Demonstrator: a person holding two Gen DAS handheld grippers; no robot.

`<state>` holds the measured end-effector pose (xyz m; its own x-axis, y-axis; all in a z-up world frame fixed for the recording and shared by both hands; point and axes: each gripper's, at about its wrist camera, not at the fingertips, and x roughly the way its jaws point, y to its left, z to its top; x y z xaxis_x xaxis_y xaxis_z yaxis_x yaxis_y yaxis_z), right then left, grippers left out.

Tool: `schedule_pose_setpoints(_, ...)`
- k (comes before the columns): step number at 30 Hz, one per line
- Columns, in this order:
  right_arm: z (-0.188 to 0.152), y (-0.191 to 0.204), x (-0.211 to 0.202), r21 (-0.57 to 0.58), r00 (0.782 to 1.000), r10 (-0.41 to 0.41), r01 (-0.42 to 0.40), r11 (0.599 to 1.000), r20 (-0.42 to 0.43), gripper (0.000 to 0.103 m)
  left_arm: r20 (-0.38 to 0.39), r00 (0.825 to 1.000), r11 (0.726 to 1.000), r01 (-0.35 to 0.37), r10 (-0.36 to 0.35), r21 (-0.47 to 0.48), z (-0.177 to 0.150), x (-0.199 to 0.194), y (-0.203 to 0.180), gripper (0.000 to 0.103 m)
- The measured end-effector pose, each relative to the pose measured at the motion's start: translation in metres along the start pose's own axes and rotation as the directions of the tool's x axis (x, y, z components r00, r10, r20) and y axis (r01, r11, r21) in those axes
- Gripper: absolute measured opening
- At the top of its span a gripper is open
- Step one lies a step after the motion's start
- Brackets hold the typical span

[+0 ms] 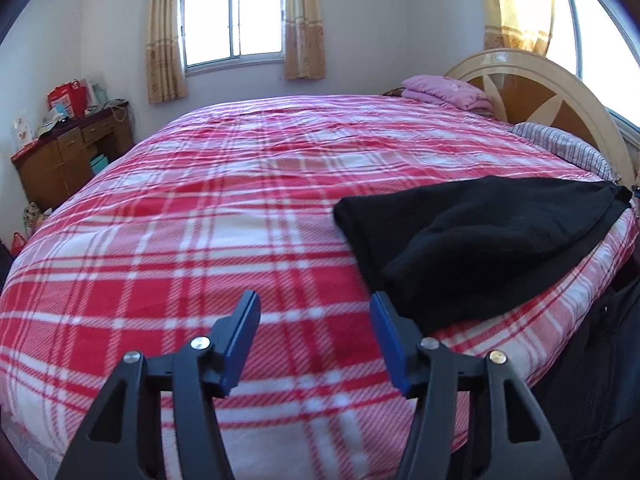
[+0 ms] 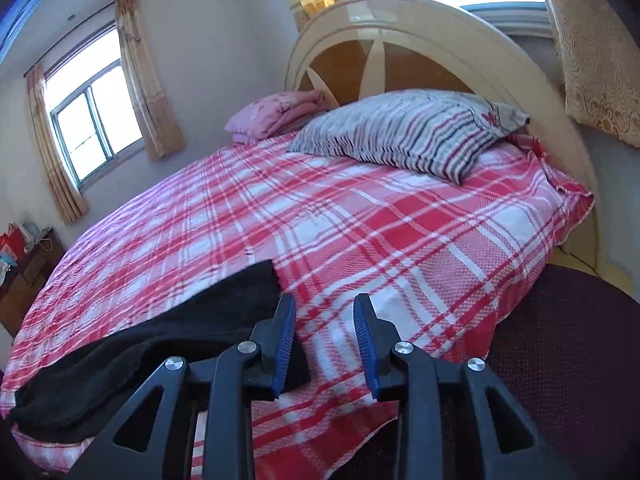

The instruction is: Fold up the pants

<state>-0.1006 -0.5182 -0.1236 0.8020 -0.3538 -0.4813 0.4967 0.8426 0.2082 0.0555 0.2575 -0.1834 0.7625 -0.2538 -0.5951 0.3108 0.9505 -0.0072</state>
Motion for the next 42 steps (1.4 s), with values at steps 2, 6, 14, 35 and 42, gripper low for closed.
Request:
schedule_pose_setpoints(2, -0.001, 0.029, -0.005, -0.067, 1.000, 0.029, -0.029, 0.997, 0.006, 0.033, -0.001, 1.000, 0.999, -0.023, 0.023, -0.032, -0.004, -0.006, 0.011, 0.060)
schedule_pose_setpoints(6, -0.008, 0.100, -0.007, -0.231, 0.994, 0.113, -0.112, 0.967, -0.008, 0.038, 0.032, 0.999, 0.990, 0.024, -0.020, -0.139, -0.002, -0.016, 0.020, 0.060)
schedule_pose_setpoints(14, -0.065, 0.266, -0.012, -0.550, 0.935, 0.318, -0.351, 0.758, -0.158, 0.039, 0.019, 0.972, 0.955, 0.233, -0.233, -0.184, 0.012, 0.001, -0.020, 0.059)
schedule_pose_setpoints(35, -0.204, 0.408, -0.002, -0.859, 0.886, 0.247, -0.449, 0.247, -0.392, 0.039, -0.011, 0.995, 0.994, 0.100, -0.100, -0.039, 0.021, 0.016, -0.039, 0.012)
schedule_pose_setpoints(42, -0.210, 0.414, 0.005, -0.855, 0.879, 0.218, -0.467, 0.224, -0.424, 0.020, 0.018, 0.996, 0.996, 0.091, -0.091, -0.018, 0.026, 0.021, -0.038, 0.010)
